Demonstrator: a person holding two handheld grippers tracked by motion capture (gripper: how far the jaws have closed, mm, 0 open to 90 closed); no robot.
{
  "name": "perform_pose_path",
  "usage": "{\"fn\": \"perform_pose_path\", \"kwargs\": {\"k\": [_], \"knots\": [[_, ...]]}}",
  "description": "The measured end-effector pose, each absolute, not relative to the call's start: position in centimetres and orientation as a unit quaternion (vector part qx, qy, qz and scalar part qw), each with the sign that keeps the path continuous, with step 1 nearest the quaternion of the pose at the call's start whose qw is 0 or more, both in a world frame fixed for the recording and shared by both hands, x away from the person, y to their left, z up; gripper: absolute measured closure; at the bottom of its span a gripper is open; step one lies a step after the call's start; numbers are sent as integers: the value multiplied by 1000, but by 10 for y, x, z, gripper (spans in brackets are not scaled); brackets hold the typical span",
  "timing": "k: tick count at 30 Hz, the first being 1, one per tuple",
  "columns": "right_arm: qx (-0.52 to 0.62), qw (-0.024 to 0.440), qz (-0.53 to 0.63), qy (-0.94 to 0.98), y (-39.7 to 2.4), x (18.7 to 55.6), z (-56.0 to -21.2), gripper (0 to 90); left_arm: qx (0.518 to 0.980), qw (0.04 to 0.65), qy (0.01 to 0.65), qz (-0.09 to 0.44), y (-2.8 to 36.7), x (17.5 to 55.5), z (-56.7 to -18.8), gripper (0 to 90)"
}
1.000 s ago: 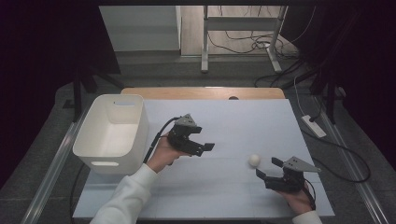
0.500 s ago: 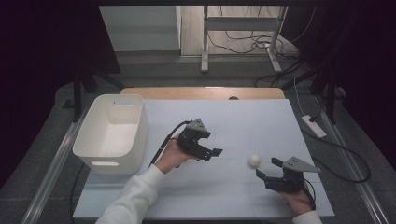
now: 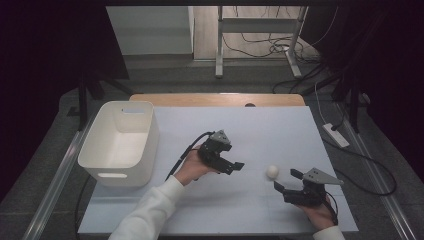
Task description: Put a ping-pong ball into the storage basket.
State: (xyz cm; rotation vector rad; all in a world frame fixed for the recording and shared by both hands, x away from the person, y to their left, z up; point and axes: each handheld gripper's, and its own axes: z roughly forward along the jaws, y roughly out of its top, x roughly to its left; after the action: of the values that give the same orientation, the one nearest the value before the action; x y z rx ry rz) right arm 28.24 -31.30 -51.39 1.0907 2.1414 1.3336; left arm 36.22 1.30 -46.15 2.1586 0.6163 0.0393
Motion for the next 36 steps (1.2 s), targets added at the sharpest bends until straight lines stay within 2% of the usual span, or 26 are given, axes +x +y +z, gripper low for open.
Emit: {"fn": "perform_pose_path", "kwargs": {"k": [36], "knots": [[388,197,481,761,-314,282,-513,159,871,433,232,2,-28,381,-494,159]]}}
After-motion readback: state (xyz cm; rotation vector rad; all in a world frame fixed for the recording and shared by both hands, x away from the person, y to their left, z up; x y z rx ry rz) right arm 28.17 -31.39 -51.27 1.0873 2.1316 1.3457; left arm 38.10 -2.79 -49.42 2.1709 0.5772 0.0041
